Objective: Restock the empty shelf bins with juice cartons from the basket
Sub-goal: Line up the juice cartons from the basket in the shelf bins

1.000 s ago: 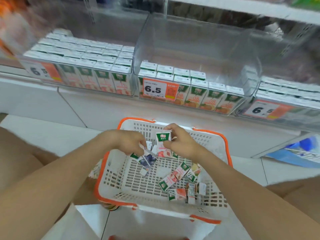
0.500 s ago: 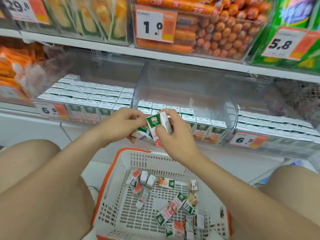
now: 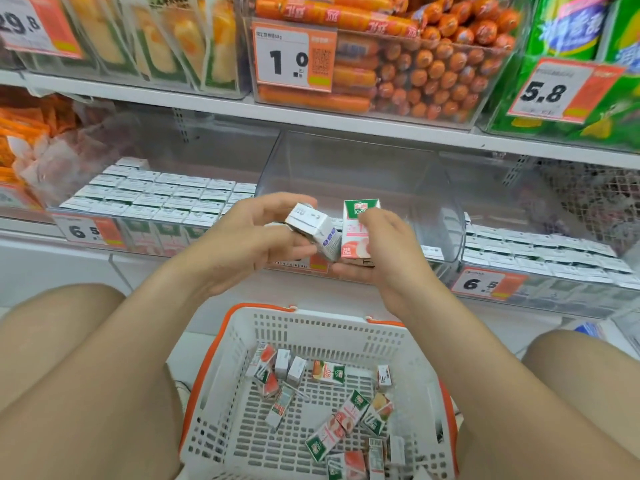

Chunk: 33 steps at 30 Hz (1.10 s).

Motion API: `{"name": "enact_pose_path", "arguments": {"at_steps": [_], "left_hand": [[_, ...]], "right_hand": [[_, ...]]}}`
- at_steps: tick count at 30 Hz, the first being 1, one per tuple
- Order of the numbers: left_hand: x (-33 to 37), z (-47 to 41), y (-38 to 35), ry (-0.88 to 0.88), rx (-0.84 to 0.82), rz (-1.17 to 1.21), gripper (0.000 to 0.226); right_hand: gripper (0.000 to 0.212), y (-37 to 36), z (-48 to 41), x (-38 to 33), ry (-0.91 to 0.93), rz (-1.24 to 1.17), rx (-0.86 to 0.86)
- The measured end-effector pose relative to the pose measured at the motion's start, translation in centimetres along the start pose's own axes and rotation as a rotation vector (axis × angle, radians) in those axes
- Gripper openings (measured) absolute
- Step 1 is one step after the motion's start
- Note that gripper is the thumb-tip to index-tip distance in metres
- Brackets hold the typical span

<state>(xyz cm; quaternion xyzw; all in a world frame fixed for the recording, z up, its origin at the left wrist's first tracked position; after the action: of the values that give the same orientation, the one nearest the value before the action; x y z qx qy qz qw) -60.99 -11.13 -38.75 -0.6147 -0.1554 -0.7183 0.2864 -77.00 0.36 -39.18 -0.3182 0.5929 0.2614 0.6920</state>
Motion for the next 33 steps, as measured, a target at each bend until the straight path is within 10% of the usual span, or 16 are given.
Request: {"name": "enact_pose_path", "arguments": {"at_steps": [16, 23, 33], "left_hand": [[4.8, -1.4, 13.1, -0.159, 0.747, -0.488, 0.026], [4.8, -1.7, 22.4, -0.26, 1.136, -0.707, 0.039], [3.2, -3.4, 26.6, -0.119, 1.177, -0.869, 0.031]], "right_hand": [[0.033, -7.5, 0.1, -0.9, 0.456, 0.21, -0.299], [0.043, -17.3, -3.8, -1.1, 0.96, 0.575, -0.396], [0.034, -29.2, -17.0, 2.7, 0.852, 0.931, -0.371]]}}
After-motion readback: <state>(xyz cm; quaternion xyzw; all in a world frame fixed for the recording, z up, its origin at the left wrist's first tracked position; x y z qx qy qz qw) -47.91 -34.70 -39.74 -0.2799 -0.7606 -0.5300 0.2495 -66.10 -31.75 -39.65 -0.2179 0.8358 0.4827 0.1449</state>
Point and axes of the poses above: each hand's wrist, its own z-axis away from the middle knuckle, its own y-axis out of the back of the hand, x = y × z, the point moved 2 cm from there along -z, towards the middle knuckle, and after that the axes turned 9 degrees about y, right-handed, at the moved point
